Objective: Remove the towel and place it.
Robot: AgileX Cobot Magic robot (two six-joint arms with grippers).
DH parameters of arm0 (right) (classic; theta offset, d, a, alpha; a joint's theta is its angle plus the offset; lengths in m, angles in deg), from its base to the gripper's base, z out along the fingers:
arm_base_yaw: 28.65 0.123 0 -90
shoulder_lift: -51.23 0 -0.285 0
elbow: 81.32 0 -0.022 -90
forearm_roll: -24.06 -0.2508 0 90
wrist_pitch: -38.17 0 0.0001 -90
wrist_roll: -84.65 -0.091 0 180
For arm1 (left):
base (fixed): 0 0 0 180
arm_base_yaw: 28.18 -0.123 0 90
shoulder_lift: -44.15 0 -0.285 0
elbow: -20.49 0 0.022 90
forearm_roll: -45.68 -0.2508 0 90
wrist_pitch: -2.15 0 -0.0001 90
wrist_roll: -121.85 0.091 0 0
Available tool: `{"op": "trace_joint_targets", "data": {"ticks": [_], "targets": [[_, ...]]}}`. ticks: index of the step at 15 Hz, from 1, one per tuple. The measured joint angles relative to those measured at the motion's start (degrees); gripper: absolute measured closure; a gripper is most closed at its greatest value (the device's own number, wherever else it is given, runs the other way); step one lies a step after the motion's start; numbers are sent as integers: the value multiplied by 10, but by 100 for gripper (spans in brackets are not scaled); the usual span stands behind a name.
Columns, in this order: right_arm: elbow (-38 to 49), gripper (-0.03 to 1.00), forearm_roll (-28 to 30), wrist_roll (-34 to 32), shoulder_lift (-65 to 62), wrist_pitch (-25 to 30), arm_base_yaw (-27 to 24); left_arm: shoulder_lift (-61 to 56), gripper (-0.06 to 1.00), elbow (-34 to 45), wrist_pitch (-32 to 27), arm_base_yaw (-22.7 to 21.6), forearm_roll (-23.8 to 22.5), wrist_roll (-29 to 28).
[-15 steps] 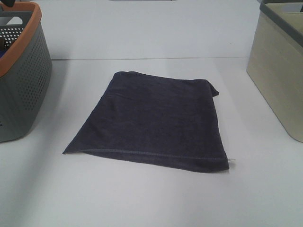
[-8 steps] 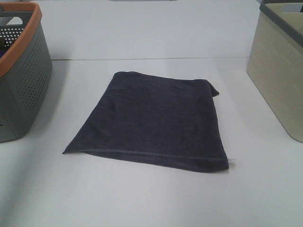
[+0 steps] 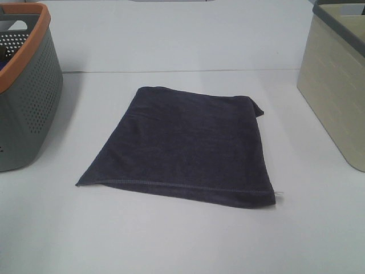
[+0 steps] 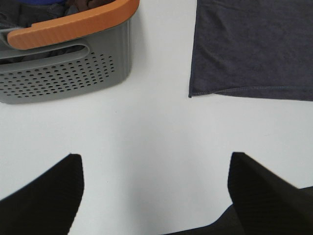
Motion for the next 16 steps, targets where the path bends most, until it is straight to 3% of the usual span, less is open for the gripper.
{"op": "trace_joint_targets", "data": {"ticks": [8, 12, 16], "targets": [[74, 21, -33, 0, -184, -2, 0, -305, 18, 78, -46, 0, 0, 0], [74, 21, -37, 1, -190, -2, 0, -344, 18, 108, -44, 0, 1, 11], [75, 21, -37, 1, -190, -3, 0, -345, 18, 137, -1, 0, 1, 34]]}}
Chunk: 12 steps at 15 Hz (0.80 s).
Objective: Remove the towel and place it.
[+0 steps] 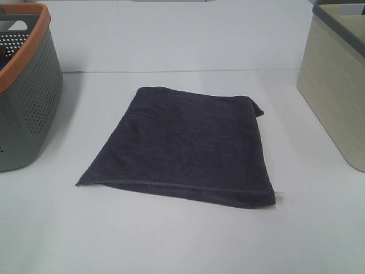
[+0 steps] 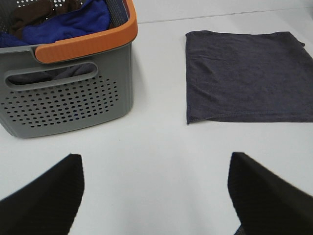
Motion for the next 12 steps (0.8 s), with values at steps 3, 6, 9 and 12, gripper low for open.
{"op": "trace_joint_targets", "data": {"ticks": [3, 6, 9, 12], "targets": [[3, 21, 0, 1, 0, -6, 0, 0, 18, 7, 5, 0, 0, 1], [10, 21, 0, 1, 0, -22, 0, 0, 18, 10, 4, 0, -1, -3], [19, 21, -3, 5, 0, -45, 0, 0, 18, 10, 4, 0, -1, -4], [19, 21, -4, 5, 0, -46, 0, 0, 18, 10, 4, 0, -1, -4]]}}
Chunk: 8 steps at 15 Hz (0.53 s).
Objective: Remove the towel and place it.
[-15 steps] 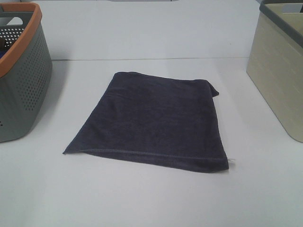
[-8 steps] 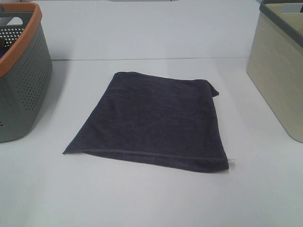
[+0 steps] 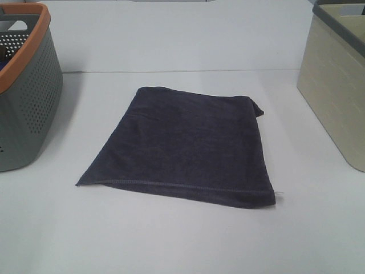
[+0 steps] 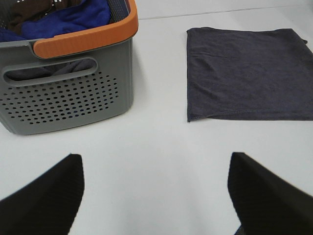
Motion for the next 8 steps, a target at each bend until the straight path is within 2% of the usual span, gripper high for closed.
{"op": "trace_joint_targets", "data": {"ticks": [8], "targets": [[0, 21, 0, 0, 0, 0, 0, 0, 18, 0, 0, 0, -1, 0]]}}
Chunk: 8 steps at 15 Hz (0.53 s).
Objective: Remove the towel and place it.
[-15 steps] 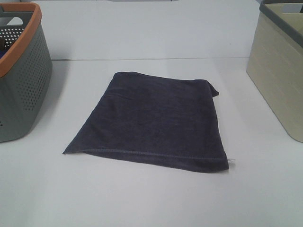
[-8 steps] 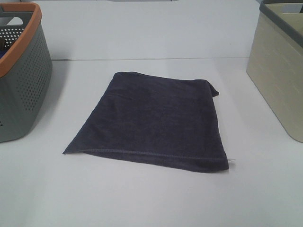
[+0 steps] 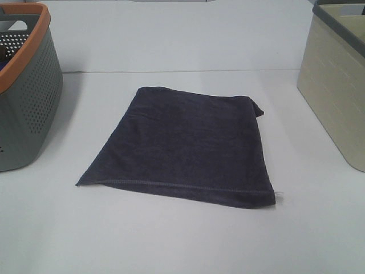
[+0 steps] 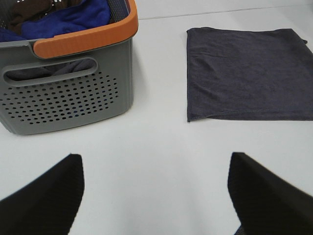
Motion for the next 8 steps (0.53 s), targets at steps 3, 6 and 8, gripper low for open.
{"op": "trace_joint_targets", "data": {"ticks": [3, 6, 8], "targets": [[0, 21, 0, 0, 0, 0, 0, 0, 18, 0, 0, 0, 0, 0], [0, 21, 0, 0, 0, 0, 0, 0, 18, 0, 0, -20, 0, 0], [0, 21, 0, 0, 0, 0, 0, 0, 18, 0, 0, -61, 0, 0]]}}
